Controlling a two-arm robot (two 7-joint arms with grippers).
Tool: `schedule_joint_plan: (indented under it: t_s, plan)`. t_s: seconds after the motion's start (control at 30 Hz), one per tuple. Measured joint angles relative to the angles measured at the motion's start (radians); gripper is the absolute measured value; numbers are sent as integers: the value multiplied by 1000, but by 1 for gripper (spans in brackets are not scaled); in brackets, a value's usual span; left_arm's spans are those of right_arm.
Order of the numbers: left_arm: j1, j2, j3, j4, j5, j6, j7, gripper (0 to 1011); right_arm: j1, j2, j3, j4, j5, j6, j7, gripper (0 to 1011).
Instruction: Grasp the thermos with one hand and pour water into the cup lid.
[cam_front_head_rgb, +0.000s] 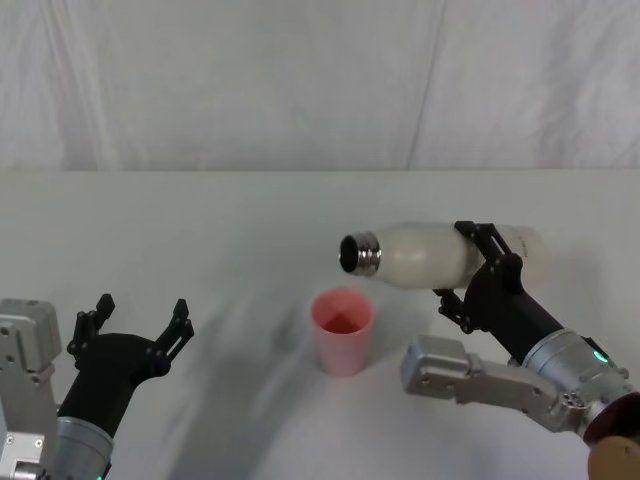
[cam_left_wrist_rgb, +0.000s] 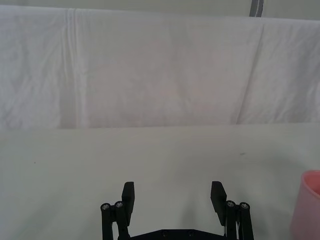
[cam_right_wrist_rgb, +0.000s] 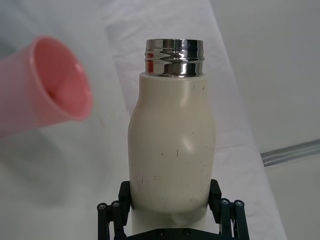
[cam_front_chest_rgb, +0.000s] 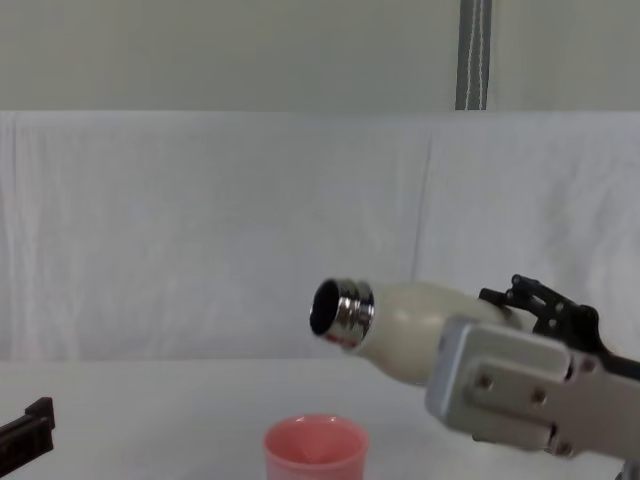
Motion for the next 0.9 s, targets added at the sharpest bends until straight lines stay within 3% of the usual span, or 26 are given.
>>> schedule_joint_plan:
  t_s: [0.43,0.5,0.53,0.7,0.9]
  plan:
    - [0,0,0,0,0,0,0,1001,-40,-55,88,-2,195,-79,-19,950]
    - [0,0,0,0,0,0,0,1001,-51,-73,112,4,252,-97,-17,950]
    - [0,0,0,0,0,0,0,1001,-51,-73,112,4,252,-97,-17,950]
    - [0,0,0,0,0,0,0,1001,-73,-105,155,20,357,-126,-3,950]
    - [0,0,0,0,0,0,0,1001,-86,-121,180,29,410,-140,6,950]
